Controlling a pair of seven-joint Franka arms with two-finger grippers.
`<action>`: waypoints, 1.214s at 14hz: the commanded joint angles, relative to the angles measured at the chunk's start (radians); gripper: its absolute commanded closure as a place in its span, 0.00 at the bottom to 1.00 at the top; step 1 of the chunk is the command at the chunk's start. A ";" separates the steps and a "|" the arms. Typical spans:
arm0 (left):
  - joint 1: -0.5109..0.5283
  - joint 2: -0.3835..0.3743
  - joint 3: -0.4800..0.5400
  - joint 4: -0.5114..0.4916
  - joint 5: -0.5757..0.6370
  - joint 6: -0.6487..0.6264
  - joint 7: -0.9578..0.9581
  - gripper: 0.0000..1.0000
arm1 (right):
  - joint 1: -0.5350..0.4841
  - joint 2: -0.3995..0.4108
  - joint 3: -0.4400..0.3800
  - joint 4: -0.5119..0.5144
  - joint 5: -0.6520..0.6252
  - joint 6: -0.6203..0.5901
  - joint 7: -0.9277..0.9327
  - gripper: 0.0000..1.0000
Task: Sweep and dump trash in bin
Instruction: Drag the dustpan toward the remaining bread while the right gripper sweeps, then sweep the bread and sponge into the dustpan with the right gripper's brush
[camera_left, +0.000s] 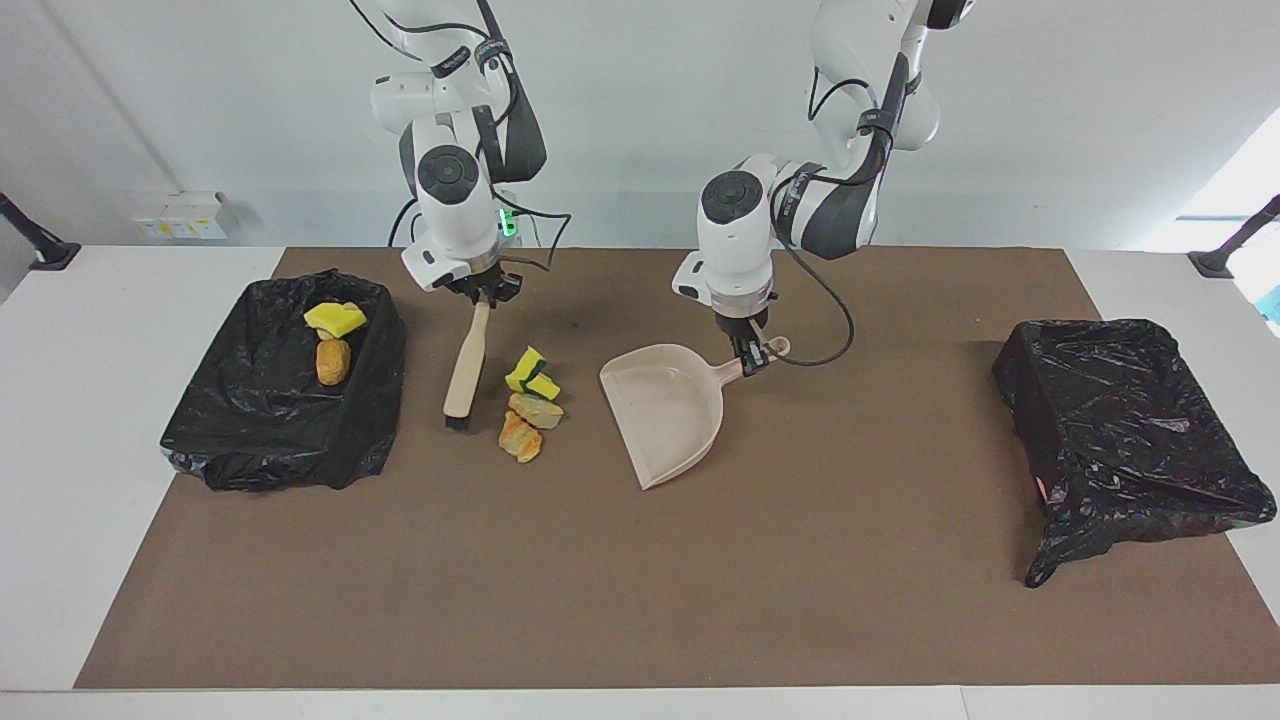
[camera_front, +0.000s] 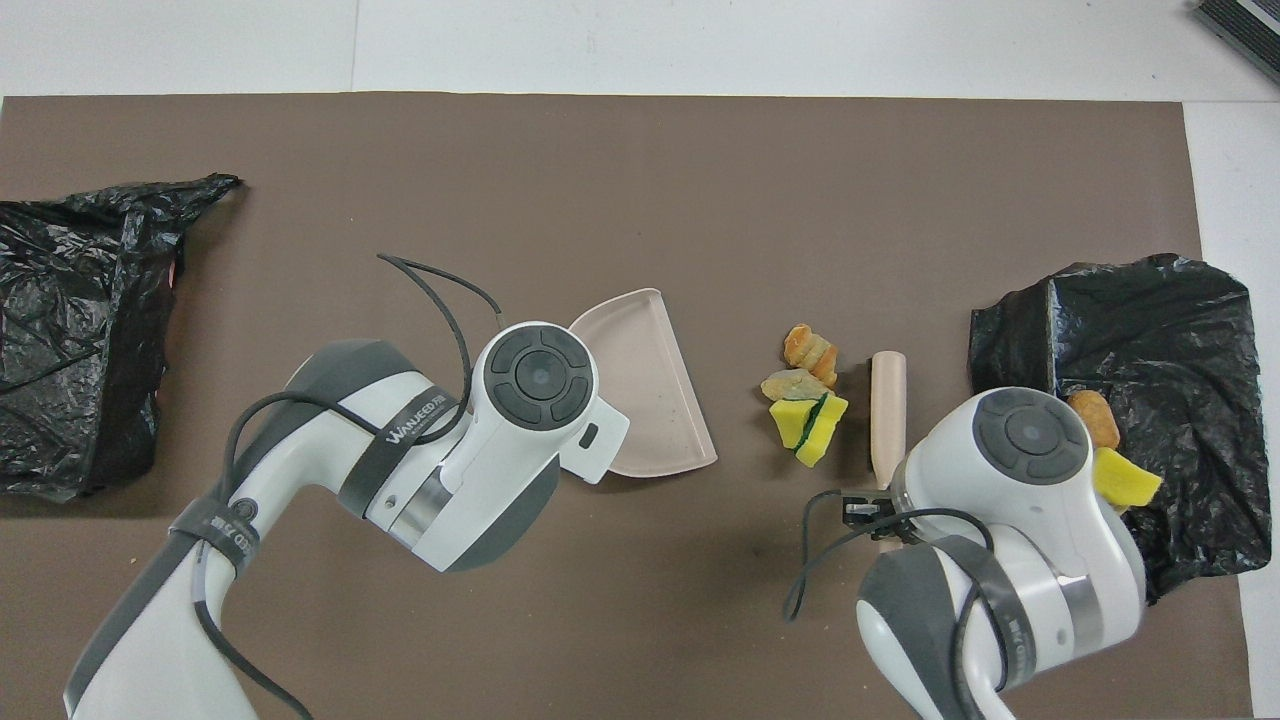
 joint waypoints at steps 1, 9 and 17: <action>-0.041 -0.044 0.009 -0.049 0.023 0.007 0.013 1.00 | 0.053 0.028 0.005 0.008 0.048 0.038 0.015 1.00; -0.065 -0.064 0.009 -0.125 0.023 0.082 0.011 1.00 | 0.182 0.109 0.008 0.127 0.387 0.062 0.044 1.00; -0.022 -0.086 0.009 -0.222 0.022 0.282 0.068 1.00 | 0.170 0.077 -0.004 0.248 0.195 -0.082 0.059 1.00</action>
